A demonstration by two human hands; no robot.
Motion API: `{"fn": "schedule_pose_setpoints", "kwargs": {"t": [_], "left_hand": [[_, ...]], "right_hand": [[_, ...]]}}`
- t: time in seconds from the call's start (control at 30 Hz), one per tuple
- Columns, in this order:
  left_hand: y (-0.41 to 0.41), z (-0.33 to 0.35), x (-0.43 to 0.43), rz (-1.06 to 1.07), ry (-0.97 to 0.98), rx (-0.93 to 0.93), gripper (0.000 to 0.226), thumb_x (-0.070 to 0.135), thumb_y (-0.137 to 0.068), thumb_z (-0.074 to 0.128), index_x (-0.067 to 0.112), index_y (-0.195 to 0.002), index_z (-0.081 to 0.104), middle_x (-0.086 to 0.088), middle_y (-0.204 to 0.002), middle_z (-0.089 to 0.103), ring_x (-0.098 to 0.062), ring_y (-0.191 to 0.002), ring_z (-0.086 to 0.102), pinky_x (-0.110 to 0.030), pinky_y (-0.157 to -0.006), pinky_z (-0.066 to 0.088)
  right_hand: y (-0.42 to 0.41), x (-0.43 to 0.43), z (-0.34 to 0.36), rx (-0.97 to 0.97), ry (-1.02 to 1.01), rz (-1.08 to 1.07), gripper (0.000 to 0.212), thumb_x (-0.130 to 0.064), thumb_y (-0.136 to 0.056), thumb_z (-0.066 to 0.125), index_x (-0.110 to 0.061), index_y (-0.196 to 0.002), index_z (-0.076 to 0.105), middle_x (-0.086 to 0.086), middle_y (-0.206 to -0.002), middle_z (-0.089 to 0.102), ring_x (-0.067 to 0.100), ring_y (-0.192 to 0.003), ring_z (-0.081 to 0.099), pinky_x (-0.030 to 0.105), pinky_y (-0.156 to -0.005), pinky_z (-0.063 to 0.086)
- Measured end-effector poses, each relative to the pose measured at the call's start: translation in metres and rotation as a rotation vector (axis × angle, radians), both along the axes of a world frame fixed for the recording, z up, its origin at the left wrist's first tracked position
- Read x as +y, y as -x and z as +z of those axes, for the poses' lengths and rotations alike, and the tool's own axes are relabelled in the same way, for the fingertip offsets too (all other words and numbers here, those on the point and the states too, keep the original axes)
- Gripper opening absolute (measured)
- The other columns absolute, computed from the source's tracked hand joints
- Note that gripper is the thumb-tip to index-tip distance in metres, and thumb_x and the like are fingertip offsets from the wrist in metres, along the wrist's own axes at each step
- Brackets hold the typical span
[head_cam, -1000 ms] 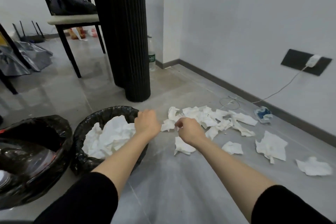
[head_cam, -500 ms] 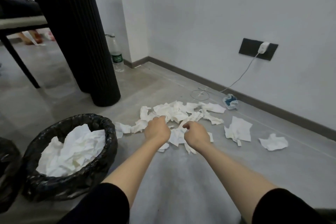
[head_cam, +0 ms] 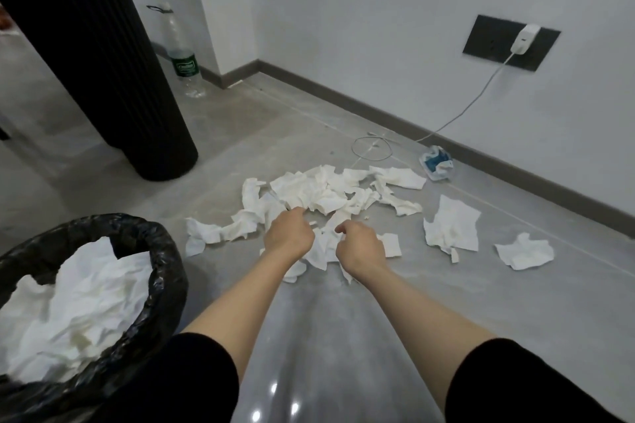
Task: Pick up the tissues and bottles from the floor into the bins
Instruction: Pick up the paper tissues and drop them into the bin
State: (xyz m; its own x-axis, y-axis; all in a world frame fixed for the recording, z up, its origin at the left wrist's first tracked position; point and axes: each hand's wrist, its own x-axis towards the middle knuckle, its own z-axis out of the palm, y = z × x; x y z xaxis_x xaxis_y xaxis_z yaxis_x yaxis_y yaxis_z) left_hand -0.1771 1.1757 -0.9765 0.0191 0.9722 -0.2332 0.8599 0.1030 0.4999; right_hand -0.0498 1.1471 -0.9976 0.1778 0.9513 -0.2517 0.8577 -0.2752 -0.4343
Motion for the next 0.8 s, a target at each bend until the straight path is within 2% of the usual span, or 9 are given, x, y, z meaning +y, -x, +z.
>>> {"fn": "schedule_pose_setpoints", "kwargs": {"t": [0.07, 0.2, 0.3, 0.47, 0.63, 0.7, 0.8], "left_hand": [[0.000, -0.005, 0.007, 0.002, 0.025, 0.002, 0.041, 0.012, -0.093, 0.037, 0.013, -0.133, 0.047, -0.007, -0.120, 0.060, -0.026, -0.114, 0.054, -0.035, -0.089, 0.045], [-0.003, -0.012, 0.012, -0.005, 0.052, 0.031, 0.047, 0.012, -0.093, 0.038, 0.019, -0.138, 0.043, -0.004, -0.129, 0.056, -0.026, -0.121, 0.050, -0.034, -0.092, 0.042], [-0.003, -0.017, 0.009, -0.046, 0.059, 0.035, 0.045, 0.009, -0.092, 0.039, 0.017, -0.136, 0.046, -0.006, -0.130, 0.055, -0.027, -0.122, 0.049, -0.033, -0.093, 0.041], [0.013, -0.032, -0.003, -0.078, 0.073, 0.029, 0.044, 0.010, -0.092, 0.038, 0.018, -0.135, 0.047, -0.006, -0.135, 0.052, -0.025, -0.124, 0.048, -0.033, -0.095, 0.041], [0.043, -0.060, -0.014, -0.029, 0.171, 0.014, 0.045, 0.016, -0.095, 0.041, 0.018, -0.140, 0.042, -0.005, -0.141, 0.047, -0.024, -0.129, 0.044, -0.033, -0.105, 0.038], [0.053, -0.067, -0.016, -0.035, 0.178, -0.003, 0.045, 0.014, -0.095, 0.042, 0.015, -0.140, 0.042, -0.006, -0.142, 0.047, -0.024, -0.130, 0.043, -0.030, -0.105, 0.036], [0.063, -0.074, -0.016, -0.026, 0.184, -0.038, 0.045, 0.011, -0.095, 0.043, 0.011, -0.140, 0.042, -0.008, -0.142, 0.047, -0.024, -0.130, 0.044, -0.027, -0.104, 0.033]], "right_hand": [[0.000, 0.006, -0.007, -0.012, 0.046, 0.012, 0.047, -0.005, -0.085, 0.044, -0.020, -0.130, 0.051, 0.006, -0.134, 0.050, 0.026, -0.124, 0.046, 0.039, -0.098, 0.042], [-0.005, 0.012, -0.015, -0.027, 0.077, 0.002, 0.046, -0.007, -0.086, 0.046, -0.020, -0.130, 0.050, 0.006, -0.135, 0.047, 0.026, -0.124, 0.044, 0.040, -0.099, 0.040], [-0.006, 0.010, -0.017, -0.028, 0.108, 0.006, 0.046, -0.007, -0.087, 0.046, -0.019, -0.131, 0.048, 0.008, -0.134, 0.045, 0.027, -0.125, 0.042, 0.041, -0.100, 0.040], [-0.006, 0.009, -0.033, 0.008, 0.136, 0.070, 0.044, -0.010, -0.088, 0.047, -0.019, -0.130, 0.048, 0.010, -0.134, 0.044, 0.030, -0.123, 0.043, 0.039, -0.099, 0.042], [0.010, 0.016, -0.056, 0.068, 0.185, 0.220, 0.043, -0.009, -0.088, 0.048, -0.027, -0.127, 0.055, 0.010, -0.135, 0.044, 0.029, -0.125, 0.042, 0.038, -0.102, 0.040], [0.020, 0.019, -0.065, 0.056, 0.201, 0.291, 0.042, -0.013, -0.090, 0.048, -0.030, -0.127, 0.056, 0.011, -0.137, 0.042, 0.031, -0.130, 0.037, 0.036, -0.106, 0.035], [0.032, 0.024, -0.081, 0.015, 0.278, 0.323, 0.044, -0.014, -0.093, 0.045, -0.032, -0.131, 0.054, 0.012, -0.152, 0.022, 0.030, -0.140, 0.019, 0.037, -0.112, 0.024]]}}
